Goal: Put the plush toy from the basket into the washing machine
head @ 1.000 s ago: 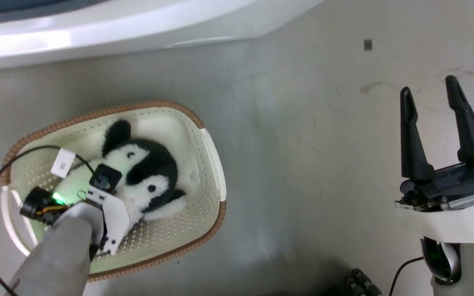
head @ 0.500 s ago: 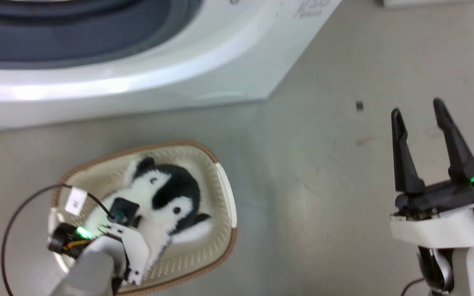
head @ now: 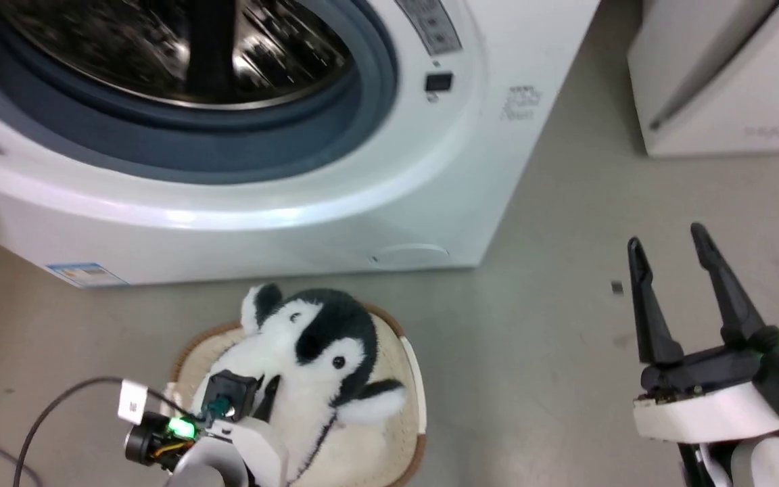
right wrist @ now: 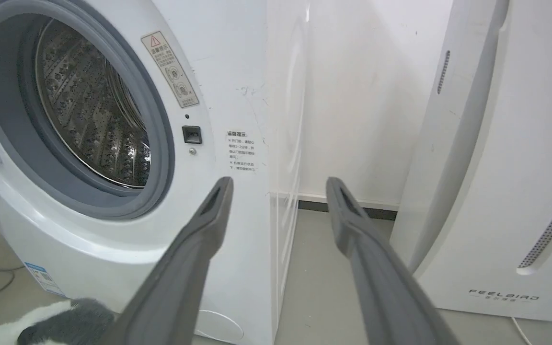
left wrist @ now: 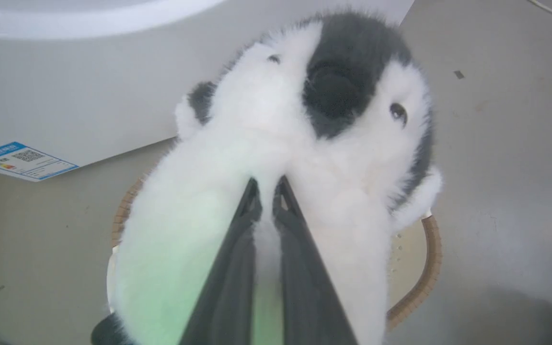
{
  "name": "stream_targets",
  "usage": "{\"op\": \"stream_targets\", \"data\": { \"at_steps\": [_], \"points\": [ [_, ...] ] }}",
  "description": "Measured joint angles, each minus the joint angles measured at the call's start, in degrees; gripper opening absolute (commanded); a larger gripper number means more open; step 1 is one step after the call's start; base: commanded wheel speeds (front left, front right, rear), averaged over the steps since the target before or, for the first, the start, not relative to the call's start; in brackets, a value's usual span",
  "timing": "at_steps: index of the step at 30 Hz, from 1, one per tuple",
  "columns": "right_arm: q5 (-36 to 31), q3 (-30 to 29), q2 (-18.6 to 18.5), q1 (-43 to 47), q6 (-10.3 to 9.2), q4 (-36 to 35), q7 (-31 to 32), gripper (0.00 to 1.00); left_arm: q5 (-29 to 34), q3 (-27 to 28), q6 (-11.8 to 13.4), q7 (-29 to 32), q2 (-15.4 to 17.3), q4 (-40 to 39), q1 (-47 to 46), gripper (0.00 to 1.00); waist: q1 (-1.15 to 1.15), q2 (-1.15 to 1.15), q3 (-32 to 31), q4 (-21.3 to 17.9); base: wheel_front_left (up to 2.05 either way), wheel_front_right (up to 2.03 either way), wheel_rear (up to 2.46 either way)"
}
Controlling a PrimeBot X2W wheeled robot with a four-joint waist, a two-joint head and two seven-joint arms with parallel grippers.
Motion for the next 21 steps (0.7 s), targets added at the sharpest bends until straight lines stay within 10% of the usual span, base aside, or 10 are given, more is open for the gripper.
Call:
{"op": "stream_targets", "data": {
  "at_steps": [21],
  "points": [
    [0.56, -0.31, 0.0, 4.54, 0.0, 0.85, 0.0, 1.0, 6.13, 15.0, 1.43, 0.01, -2.54, -39.22, 17.98, 0.0, 0.0, 0.0, -11.06, 4.51, 0.0, 0.0, 0.0]
  ]
}}
